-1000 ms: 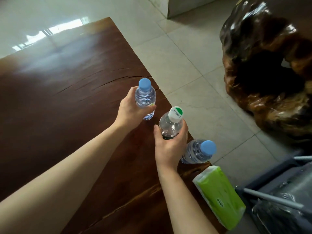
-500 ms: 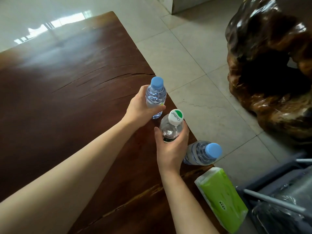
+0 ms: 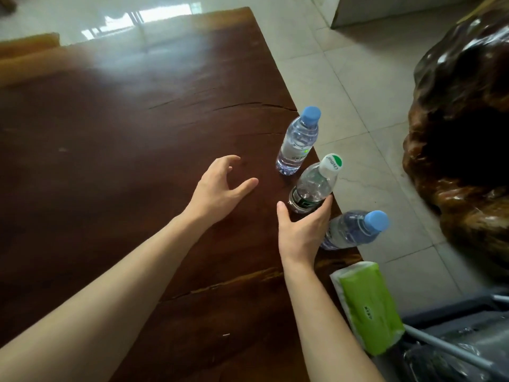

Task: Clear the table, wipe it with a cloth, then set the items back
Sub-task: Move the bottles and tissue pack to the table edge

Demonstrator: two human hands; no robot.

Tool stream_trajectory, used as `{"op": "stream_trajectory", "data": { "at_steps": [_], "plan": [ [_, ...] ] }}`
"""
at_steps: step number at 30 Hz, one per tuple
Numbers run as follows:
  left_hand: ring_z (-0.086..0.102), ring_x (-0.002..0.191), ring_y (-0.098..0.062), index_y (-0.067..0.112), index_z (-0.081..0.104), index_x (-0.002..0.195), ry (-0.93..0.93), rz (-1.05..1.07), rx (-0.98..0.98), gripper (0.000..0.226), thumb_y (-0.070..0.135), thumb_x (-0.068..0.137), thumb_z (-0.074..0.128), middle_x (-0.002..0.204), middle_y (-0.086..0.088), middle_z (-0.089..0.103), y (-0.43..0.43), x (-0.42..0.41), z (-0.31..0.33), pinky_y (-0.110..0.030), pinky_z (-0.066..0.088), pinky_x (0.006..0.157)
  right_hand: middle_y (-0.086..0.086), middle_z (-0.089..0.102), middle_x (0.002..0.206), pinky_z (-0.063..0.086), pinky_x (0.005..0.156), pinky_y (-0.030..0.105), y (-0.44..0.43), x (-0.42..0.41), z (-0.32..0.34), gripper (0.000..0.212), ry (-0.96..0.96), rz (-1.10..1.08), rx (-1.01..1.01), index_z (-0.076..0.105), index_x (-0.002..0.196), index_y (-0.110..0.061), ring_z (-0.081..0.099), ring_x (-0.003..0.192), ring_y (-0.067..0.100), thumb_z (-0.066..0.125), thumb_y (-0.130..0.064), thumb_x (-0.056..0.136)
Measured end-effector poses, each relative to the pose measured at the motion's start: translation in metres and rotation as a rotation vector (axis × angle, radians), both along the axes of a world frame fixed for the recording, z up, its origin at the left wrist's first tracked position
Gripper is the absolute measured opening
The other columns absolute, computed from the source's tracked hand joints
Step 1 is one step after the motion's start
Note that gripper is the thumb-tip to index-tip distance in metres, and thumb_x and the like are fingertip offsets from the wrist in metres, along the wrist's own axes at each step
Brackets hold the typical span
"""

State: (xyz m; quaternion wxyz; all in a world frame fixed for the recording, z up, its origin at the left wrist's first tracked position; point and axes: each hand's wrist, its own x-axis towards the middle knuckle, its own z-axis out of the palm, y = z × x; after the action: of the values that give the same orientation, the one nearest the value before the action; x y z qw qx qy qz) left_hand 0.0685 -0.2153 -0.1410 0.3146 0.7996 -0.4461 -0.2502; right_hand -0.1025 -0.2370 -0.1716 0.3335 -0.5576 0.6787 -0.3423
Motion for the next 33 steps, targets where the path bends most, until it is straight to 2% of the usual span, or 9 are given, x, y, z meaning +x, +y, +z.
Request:
{"op": "stream_trajectory", "data": {
  "at_steps": [4,9,14,18,20,23,30,33],
  "plan": [
    [0.056,0.120,-0.003,0.027,0.056,0.130,-0.015,0.035,-0.026,0.051,0.054,0.088,0.066,0.132,0.011,0.057,0.053,0.004,0.015,-0.022,0.042,0.095,0.021,0.030,0.159,0.019,0.122,0.036,0.026,-0.005,0.010,0.096,0.071,0.050,-0.025,0.021,0.154,0.000,0.027,0.149,0.032,0.077,-0.036,0.084],
    [0.058,0.118,-0.006,0.027,0.057,0.127,-0.079,0.020,-0.033,0.045,0.053,0.091,0.062,0.131,0.012,0.056,0.129,0.006,0.034,-0.030,0.046,0.098,0.018,0.037,0.155,0.025,0.121,0.041,0.066,-0.021,0.029,0.081,0.168,0.238,-0.153,0.036,0.149,-0.004,0.032,0.146,0.031,0.073,-0.038,0.086],
    [0.058,0.121,-0.010,0.026,0.055,0.131,-0.194,-0.021,-0.015,0.049,0.056,0.092,0.058,0.140,0.011,0.051,0.210,-0.003,0.065,-0.030,0.047,0.100,0.013,0.046,0.148,0.029,0.117,0.034,0.120,-0.045,0.059,0.063,0.256,0.540,-0.278,0.048,0.142,-0.009,0.041,0.138,0.027,0.068,-0.035,0.089],
    [0.059,0.123,-0.014,0.026,0.053,0.137,-0.238,-0.064,-0.016,0.053,0.055,0.093,0.057,0.143,0.009,0.051,0.261,-0.022,0.098,-0.034,0.048,0.102,0.008,0.058,0.130,0.043,0.108,0.036,0.165,-0.065,0.096,0.048,0.342,0.748,-0.344,0.057,0.131,-0.011,0.050,0.123,0.022,0.066,-0.035,0.090],
    [0.058,0.124,-0.015,0.025,0.052,0.139,-0.257,-0.099,-0.034,0.054,0.053,0.094,0.056,0.143,0.008,0.052,0.283,-0.036,0.115,-0.037,0.048,0.102,0.005,0.060,0.124,0.046,0.102,0.030,0.188,-0.078,0.115,0.043,0.362,0.791,-0.355,0.058,0.127,-0.013,0.052,0.117,0.020,0.065,-0.036,0.091],
    [0.056,0.127,-0.017,0.022,0.051,0.141,-0.306,-0.172,-0.081,0.054,0.051,0.095,0.056,0.144,0.006,0.053,0.304,-0.059,0.135,-0.039,0.048,0.103,0.003,0.058,0.129,0.038,0.101,0.023,0.214,-0.101,0.141,0.045,0.384,0.794,-0.381,0.057,0.130,-0.015,0.050,0.121,0.018,0.063,-0.039,0.092],
    [0.051,0.134,-0.019,0.019,0.051,0.143,-0.385,-0.418,-0.208,0.057,0.053,0.097,0.052,0.148,0.001,0.053,0.309,-0.133,0.169,-0.037,0.045,0.109,0.003,0.050,0.147,0.030,0.113,0.028,0.254,-0.201,0.190,0.051,0.506,0.626,-0.332,0.052,0.140,-0.018,0.042,0.138,0.019,0.059,-0.040,0.094],
    [0.050,0.135,-0.020,0.019,0.051,0.144,-0.395,-0.550,-0.237,0.057,0.052,0.098,0.052,0.148,0.000,0.053,0.294,-0.180,0.176,-0.040,0.044,0.111,0.007,0.051,0.148,0.026,0.116,0.029,0.264,-0.255,0.205,0.050,0.565,0.512,-0.321,0.054,0.140,-0.014,0.042,0.138,0.021,0.059,-0.035,0.095]
  ]
}}
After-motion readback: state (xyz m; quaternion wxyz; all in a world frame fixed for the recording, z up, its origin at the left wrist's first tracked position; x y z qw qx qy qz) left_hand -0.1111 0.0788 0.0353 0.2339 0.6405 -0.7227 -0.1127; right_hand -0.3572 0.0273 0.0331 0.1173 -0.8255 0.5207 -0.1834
